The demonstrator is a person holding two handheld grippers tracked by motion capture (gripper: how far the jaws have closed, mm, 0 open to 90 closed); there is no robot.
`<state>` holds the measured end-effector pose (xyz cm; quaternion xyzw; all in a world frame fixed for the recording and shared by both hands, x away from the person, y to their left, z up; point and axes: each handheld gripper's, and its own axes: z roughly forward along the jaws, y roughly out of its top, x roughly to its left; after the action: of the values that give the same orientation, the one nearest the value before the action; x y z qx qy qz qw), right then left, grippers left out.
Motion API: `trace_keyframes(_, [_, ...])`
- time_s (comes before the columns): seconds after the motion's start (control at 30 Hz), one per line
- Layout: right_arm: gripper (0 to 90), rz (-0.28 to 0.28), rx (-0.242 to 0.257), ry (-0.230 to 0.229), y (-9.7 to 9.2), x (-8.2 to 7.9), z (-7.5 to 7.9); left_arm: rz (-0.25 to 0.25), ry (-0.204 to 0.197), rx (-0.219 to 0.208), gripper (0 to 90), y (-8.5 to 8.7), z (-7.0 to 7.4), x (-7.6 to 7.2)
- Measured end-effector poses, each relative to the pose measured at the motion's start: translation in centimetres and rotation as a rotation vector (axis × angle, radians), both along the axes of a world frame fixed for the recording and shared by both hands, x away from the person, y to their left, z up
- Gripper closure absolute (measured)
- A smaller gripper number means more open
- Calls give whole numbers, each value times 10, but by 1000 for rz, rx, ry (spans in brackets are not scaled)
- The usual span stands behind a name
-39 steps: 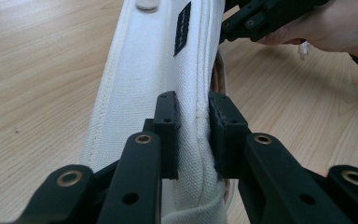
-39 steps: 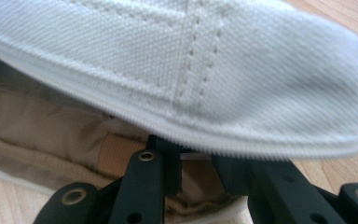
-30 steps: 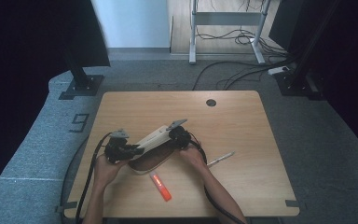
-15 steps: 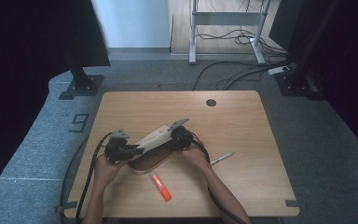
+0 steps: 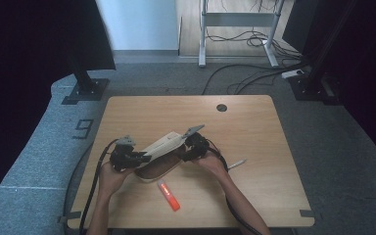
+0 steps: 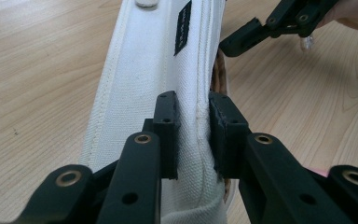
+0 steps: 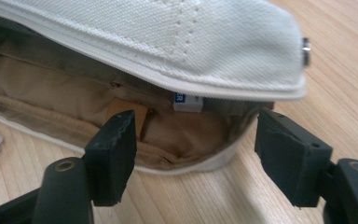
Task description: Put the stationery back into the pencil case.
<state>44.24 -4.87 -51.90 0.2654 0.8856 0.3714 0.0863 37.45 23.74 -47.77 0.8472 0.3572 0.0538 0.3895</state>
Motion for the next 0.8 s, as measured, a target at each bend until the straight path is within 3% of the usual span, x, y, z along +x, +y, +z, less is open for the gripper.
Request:
trace_keyframes(0.33, [256,-16,27,-2,-24,-4,7,-4,3,1,738,0,0,0])
trace_keyframes(0.8, [222,-53,27,13,-65,-12,9,-6,8,-3,738,1,0,0])
